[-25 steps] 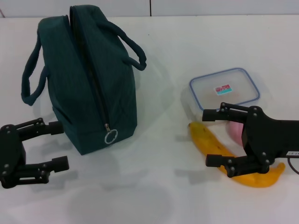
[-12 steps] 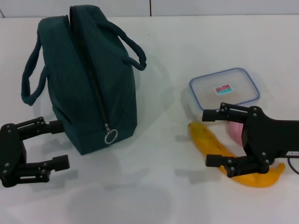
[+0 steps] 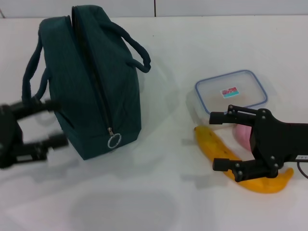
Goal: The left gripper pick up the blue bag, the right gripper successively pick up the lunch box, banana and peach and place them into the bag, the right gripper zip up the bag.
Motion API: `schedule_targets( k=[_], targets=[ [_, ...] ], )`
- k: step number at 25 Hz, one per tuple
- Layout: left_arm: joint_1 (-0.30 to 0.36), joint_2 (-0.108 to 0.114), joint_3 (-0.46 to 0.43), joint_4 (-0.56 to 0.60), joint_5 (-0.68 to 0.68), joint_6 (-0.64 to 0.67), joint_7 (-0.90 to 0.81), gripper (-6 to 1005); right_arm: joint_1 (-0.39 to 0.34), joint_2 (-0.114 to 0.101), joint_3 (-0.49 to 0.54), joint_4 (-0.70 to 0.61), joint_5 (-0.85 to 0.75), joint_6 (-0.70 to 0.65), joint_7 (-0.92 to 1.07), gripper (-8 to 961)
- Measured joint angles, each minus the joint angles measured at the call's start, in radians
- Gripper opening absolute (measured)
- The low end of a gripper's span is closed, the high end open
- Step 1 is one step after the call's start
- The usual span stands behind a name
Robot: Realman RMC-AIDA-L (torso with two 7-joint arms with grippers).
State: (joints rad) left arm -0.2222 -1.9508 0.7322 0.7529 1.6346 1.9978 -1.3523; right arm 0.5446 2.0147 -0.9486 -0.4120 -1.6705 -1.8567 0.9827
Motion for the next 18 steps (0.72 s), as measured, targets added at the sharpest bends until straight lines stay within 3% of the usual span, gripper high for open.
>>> schedule_targets(
  k=[3,6,10,14,18],
  targets=[
    [-0.013,0.001,-0.052,-0.002,-0.052,-0.005,-0.012,887,0.000,0.000,0.001,0.000,0.004,0.000,0.001,886],
    [-0.053,-0.007,-0.182,-0.007,-0.047,-0.025,-0.065,888,-0.005,-0.001,0.002,-0.001,0.019,0.002,0.000,886],
    [-0.107,-0.006,-0.264,-0.009,-0.044,-0.162,-0.187,888,-0.015,-0.001,0.002,-0.001,0.041,0.004,0.000,886],
    [-0.141,-0.003,-0.259,-0.002,-0.018,-0.298,-0.271,888,-0.030,-0.001,0.009,-0.001,0.053,0.004,-0.002,886],
    [-0.199,0.010,-0.256,0.020,0.096,-0.392,-0.409,888,-0.040,-0.002,0.015,-0.001,0.054,0.007,-0.006,886]
  ],
)
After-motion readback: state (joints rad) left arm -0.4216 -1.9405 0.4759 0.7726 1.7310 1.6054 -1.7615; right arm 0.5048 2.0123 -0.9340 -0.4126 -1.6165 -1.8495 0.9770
